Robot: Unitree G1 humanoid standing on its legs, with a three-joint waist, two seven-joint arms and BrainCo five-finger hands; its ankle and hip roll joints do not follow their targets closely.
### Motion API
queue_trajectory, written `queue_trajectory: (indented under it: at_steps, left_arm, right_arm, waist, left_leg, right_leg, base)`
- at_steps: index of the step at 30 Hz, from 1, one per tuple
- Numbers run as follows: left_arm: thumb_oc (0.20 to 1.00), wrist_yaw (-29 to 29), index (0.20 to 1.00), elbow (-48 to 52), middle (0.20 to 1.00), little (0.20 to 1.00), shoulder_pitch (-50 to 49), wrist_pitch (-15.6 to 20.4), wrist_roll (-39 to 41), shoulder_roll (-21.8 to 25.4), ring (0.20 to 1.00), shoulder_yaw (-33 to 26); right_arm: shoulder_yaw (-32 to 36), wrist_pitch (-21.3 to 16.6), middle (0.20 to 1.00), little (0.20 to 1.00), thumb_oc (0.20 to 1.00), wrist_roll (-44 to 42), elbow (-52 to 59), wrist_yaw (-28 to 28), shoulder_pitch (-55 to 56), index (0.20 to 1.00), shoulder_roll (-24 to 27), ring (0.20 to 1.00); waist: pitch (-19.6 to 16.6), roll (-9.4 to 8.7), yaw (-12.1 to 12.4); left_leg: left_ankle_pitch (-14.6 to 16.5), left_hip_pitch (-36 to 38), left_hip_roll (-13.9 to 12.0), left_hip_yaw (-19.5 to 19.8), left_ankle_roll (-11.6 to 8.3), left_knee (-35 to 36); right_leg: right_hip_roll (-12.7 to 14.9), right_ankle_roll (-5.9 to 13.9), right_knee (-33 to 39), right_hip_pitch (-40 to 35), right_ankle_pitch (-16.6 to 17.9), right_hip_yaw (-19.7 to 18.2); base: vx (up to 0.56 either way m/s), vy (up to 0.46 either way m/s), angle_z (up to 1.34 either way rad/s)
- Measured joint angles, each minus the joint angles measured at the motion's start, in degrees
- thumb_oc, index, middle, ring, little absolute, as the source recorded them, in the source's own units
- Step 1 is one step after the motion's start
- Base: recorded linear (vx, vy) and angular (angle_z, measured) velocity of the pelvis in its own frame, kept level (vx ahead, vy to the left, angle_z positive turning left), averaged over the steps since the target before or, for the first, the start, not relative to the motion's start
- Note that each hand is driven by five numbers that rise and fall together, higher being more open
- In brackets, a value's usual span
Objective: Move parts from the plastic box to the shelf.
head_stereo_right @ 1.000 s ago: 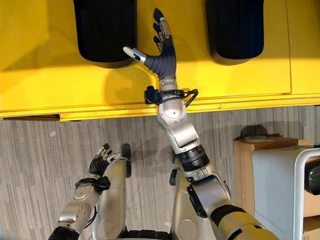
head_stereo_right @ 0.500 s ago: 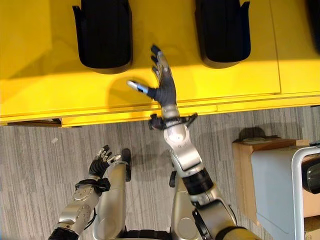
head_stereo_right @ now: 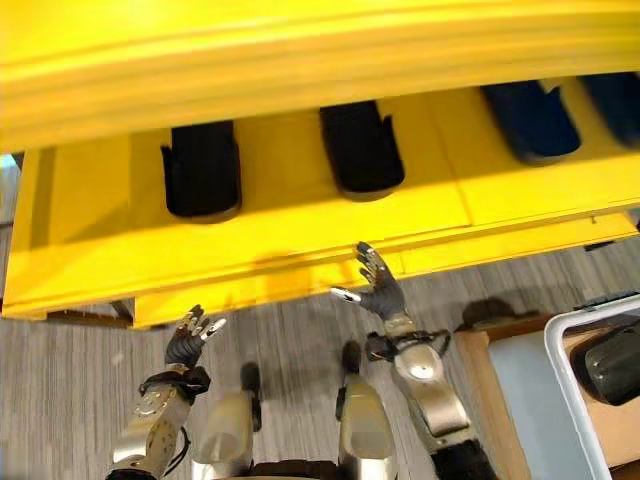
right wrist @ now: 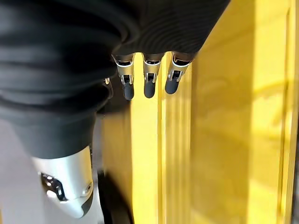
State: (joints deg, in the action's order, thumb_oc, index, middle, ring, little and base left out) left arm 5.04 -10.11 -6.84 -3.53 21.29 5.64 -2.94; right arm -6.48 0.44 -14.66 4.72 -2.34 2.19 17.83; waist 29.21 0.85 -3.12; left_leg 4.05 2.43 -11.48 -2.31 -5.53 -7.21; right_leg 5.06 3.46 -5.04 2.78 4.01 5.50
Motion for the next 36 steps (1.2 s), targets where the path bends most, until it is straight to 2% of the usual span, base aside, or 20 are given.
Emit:
queue_trajectory:
  at_steps: [4,9,10,12,13,14,15,16,17,19,20,21,22,23,24,25,26,27,31,36]
  left_arm:
    - [1.000,-1.1,1.000,0.0,1.000,1.000,-1.0,-0.1,-0.6,-2.8,1.000,-1.2]
    - [1.000,-2.0,1.000,-0.6,1.000,1.000,-2.2,-0.1,-0.7,-6.0,1.000,-4.1]
    - [1.000,-2.2,1.000,-0.9,1.000,1.000,-2.3,-0.1,-0.7,-5.7,1.000,-3.5]
    - [1.000,-2.3,1.000,-1.7,1.000,1.000,-2.1,0.0,-0.8,-4.8,1.000,-2.7]
    - [1.000,-2.3,1.000,-2.5,1.000,1.000,-1.3,0.0,-0.8,-4.1,1.000,-1.8]
    - [1.000,-2.6,1.000,-3.1,1.000,1.000,-1.0,0.0,-1.1,-4.1,1.000,-1.4]
    - [1.000,-2.7,1.000,-3.8,1.000,1.000,-1.2,0.0,-1.5,-3.7,1.000,-1.3]
    - [1.000,-2.7,1.000,-4.0,1.000,1.000,-2.3,-0.1,-2.2,-3.1,1.000,-1.4]
    - [1.000,-2.7,1.000,-3.6,1.000,1.000,-2.8,-0.1,-2.3,-2.6,1.000,-1.4]
    - [1.000,-2.7,1.000,-1.7,1.000,1.000,-3.6,0.4,-2.4,-2.1,1.000,-1.7]
    - [1.000,-2.7,1.000,-1.5,1.000,1.000,-3.5,0.4,-2.4,-1.9,1.000,-1.7]
    - [1.000,-2.6,1.000,-0.9,1.000,1.000,-3.5,0.4,-2.5,-1.0,1.000,-1.7]
    - [1.000,-2.5,1.000,-0.2,1.000,1.000,-4.5,0.4,-2.5,0.5,1.000,-1.8]
    - [1.000,-2.5,1.000,-0.1,1.000,1.000,-4.5,0.3,-2.5,0.4,1.000,-2.4]
    - [1.000,-2.4,1.000,-0.3,1.000,1.000,-2.5,0.1,-2.5,-0.9,1.000,-3.7]
    - [1.000,-2.4,1.000,-0.2,1.000,1.000,-1.8,0.1,-2.4,-1.3,1.000,-3.7]
    - [1.000,-2.3,1.000,-0.1,1.000,1.000,-1.5,0.2,-2.1,-2.0,1.000,-3.5]
    - [1.000,-2.1,1.000,-0.1,1.000,1.000,-0.7,0.4,-2.0,-2.6,1.000,-3.4]
    - [1.000,-2.2,1.000,-0.2,1.000,1.000,-0.5,0.5,-1.7,-2.0,1.000,-3.1]
    - [1.000,-2.5,1.000,-0.2,1.000,1.000,-0.6,0.4,-1.7,-2.2,1.000,-2.5]
  right_arm:
    - [3.9,0.5,1.000,1.000,1.000,-0.5,-0.1,1.3,2.8,1.000,1.3,1.000]
    - [5.3,1.0,1.000,1.000,1.000,-1.0,-1.5,2.9,4.6,1.000,0.0,1.000]
    - [5.4,1.1,1.000,1.000,1.000,-1.3,-2.2,3.5,5.3,1.000,0.8,1.000]
    - [6.4,1.5,1.000,1.000,1.000,-2.0,-4.4,3.6,6.3,1.000,0.6,1.000]
    - [7.1,1.7,1.000,1.000,1.000,-2.0,-4.3,3.7,7.3,1.000,0.2,1.000]
    - [8.6,1.6,1.000,1.000,1.000,-2.1,-4.2,3.8,9.2,1.000,-1.5,1.000]
    - [9.5,1.6,1.000,1.000,1.000,-2.1,-4.5,3.8,9.7,1.000,-2.5,1.000]
    - [10.8,1.8,1.000,1.000,1.000,-2.1,-3.2,3.8,11.1,1.000,-3.5,1.000]
    - [10.6,2.0,1.000,1.000,1.000,-2.1,-3.0,4.0,11.4,1.000,-3.9,1.000]
    - [10.7,2.0,1.000,1.000,1.000,-2.1,-3.2,4.2,11.1,1.000,-4.1,1.000]
    - [10.2,2.2,1.000,1.000,1.000,-2.1,-3.7,4.4,10.5,1.000,-4.1,1.000]
    - [8.8,2.4,1.000,1.000,1.000,-2.1,-4.4,4.4,9.2,1.000,-5.4,1.000]
    - [6.7,2.3,1.000,1.000,1.000,-2.2,-6.0,4.4,6.4,1.000,-6.7,1.000]
    - [4.5,1.9,1.000,1.000,1.000,-2.5,-8.5,4.5,1.5,1.000,-7.6,1.000]
    - [3.7,2.3,1.000,1.000,1.000,-2.7,-14.8,4.4,-6.7,1.000,-9.9,1.000]
    - [3.1,2.4,1.000,1.000,1.000,-2.8,-14.2,4.5,-6.3,1.000,-10.4,1.000]
    - [2.5,2.3,1.000,1.000,1.000,-2.9,-11.6,4.9,-3.2,1.000,-10.3,1.000]
    - [2.7,2.1,1.000,1.000,1.000,-3.1,-10.2,5.1,-1.5,1.000,-10.1,1.000]
    - [3.1,2.0,1.000,1.000,1.000,-3.2,-8.5,5.5,1.7,1.000,-8.6,1.000]
    - [3.6,2.1,1.000,1.000,1.000,-3.3,-7.4,5.6,2.1,1.000,-7.5,1.000]
  waist:
    - [-4.2,1.96,-1.1]
    - [-9.9,2.67,-0.6]
    - [-10.6,1.62,-0.7]
    - [-11.6,-0.06,-0.4]
    - [-12.0,-0.96,-1.2]
    - [-12.0,-2.21,-1.7]
    - [-12.2,-3.22,-1.8]
    - [-12.8,-2.34,-3.1]
    - [-13.1,-2.04,-3.3]
    - [-13.4,-1.01,-3.1]
    - [-13.4,0.17,-2.7]
    - [-13.3,-0.57,-1.5]
    - [-13.6,-2.96,1.0]
    - [-13.7,-2.20,3.8]
    - [-10.4,1.21,4.4]
    - [-10.2,0.60,4.8]
    - [-11.5,-0.29,4.5]
    - [-11.8,-0.23,4.1]
    - [-12.0,-0.39,0.7]
    - [-12.1,-0.01,-0.7]
  left_leg:
    - [-1.9,2.1,-1.7,-0.7,0.90,5.0]
    - [-3.8,2.7,-3.3,-1.8,4.78,5.9]
    - [-6.8,1.6,-2.9,-1.7,7.83,4.4]
    - [-11.0,0.0,-2.4,-1.9,8.13,3.0]
    - [-13.9,-1.6,-2.2,-2.6,6.79,2.0]
    - [-12.4,-2.3,-0.8,-5.5,5.52,-0.4]
    - [-8.0,-2.7,1.6,-8.5,4.59,-4.8]
    - [-4.2,-1.8,4.5,-11.3,3.36,-6.1]
    - [-3.1,-0.8,7.3,-10.2,3.13,-3.6]
    - [-1.3,1.7,14.4,-3.2,5.53,5.8]
    - [-0.7,2.4,15.8,-1.8,6.47,8.4]
    - [-2.0,3.3,17.3,1.0,8.52,10.2]
    - [0.8,2.0,21.3,6.6,8.75,10.2]
    - [1.8,-0.4,23.4,13.5,10.12,9.9]
    - [-4.4,-3.6,18.1,13.2,13.19,6.0]
    - [-4.7,-3.1,17.8,11.5,12.90,6.2]
    - [-4.7,-3.2,18.5,11.0,12.32,7.0]
    - [-4.3,-3.4,18.1,11.1,11.54,7.1]
    - [-5.4,-3.2,17.2,9.5,9.78,8.1]
    - [-5.6,-3.1,16.2,5.7,9.62,9.1]
  right_leg:
    - [-2.2,-0.77,0.1,0.2,-0.8,-0.2]
    - [-5.1,-2.96,-2.7,2.7,-2.9,-1.6]
    - [-4.9,-3.31,-4.6,3.2,-4.1,-1.2]
    - [-4.7,-4.66,-6.2,3.6,-5.5,-0.6]
    - [-3.6,-4.85,-6.3,3.7,-6.7,-0.1]
    - [-2.5,-5.71,-6.1,3.7,-6.7,1.0]
    - [-1.5,-6.04,-5.7,3.7,-6.4,1.1]
    - [-1.8,-4.65,-2.2,2.2,-5.5,2.7]
    - [-2.6,-4.34,-0.6,2.1,-4.4,1.9]
    - [-4.9,-4.81,2.8,2.7,-0.2,-1.6]
    - [-7.0,-4.26,4.1,2.8,1.4,-2.6]
    - [-8.3,-4.29,5.0,3.4,3.5,-5.3]
    - [-8.7,-2.17,7.5,5.4,5.1,-10.7]
    - [-11.1,3.27,10.1,6.9,1.0,-12.9]
    - [-14.8,-3.85,-1.7,9.7,-4.6,-11.2]
    - [-13.3,-2.88,-4.7,8.3,-5.2,-12.9]
    - [-9.7,-2.22,-4.4,5.3,-4.8,-14.4]
    - [-9.3,-2.63,-0.7,3.9,-3.9,-14.2]
    - [-9.5,-3.90,4.3,2.8,-0.4,-14.8]
    - [-10.4,-3.86,7.3,2.5,2.2,-17.8]
  base:
    - [-0.01,-0.189,-0.09]
    - [-0.08,-0.240,-0.16]
    - [-0.15,-0.329,0.17]
    - [-0.10,-0.222,0.41]
    - [-0.04,-0.119,0.65]
    - [-0.03,-0.157,0.58]
    - [0.06,-0.096,0.28]
    - [0.07,-0.135,0.02]
    - [0.06,-0.097,-0.04]
    - [0.03,-0.102,-0.36]
    - [0.03,-0.145,-0.79]
    - [0.02,-0.094,-1.50]
    - [0.01,-0.027,-2.31]
    - [-0.01,0.012,-3.25]
    - [-0.04,0.042,-2.56]
    - [-0.01,0.065,-1.60]
    - [0.04,0.063,-0.29]
    - [0.07,0.055,-0.05]
    - [0.04,0.062,-0.20]
    - [0.03,0.058,-0.38]
